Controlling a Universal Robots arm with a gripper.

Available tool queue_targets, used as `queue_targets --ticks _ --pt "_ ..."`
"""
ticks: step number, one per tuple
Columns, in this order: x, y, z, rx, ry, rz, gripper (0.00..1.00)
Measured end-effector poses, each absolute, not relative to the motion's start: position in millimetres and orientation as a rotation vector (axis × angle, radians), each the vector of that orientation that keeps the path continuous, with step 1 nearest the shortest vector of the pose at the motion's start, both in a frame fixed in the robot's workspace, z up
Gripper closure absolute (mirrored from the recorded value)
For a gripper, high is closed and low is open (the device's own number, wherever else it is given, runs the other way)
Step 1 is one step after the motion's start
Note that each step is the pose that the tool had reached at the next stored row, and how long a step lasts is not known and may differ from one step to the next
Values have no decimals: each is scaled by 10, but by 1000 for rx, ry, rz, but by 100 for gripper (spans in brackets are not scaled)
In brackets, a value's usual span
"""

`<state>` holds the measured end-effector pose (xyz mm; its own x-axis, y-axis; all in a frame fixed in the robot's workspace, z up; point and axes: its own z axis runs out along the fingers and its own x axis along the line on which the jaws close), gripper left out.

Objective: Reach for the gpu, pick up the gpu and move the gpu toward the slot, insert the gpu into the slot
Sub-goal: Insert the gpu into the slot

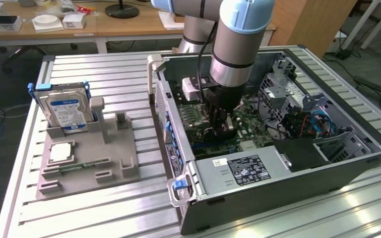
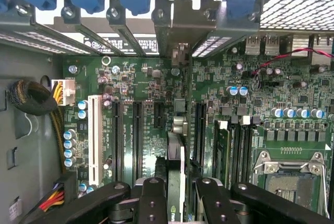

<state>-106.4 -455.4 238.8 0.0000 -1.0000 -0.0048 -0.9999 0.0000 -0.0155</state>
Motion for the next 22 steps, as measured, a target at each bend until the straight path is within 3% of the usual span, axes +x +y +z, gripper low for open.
queue_targets --ticks 22 --pt "-1079 -4555 2349 -2212 2211 -12 74"
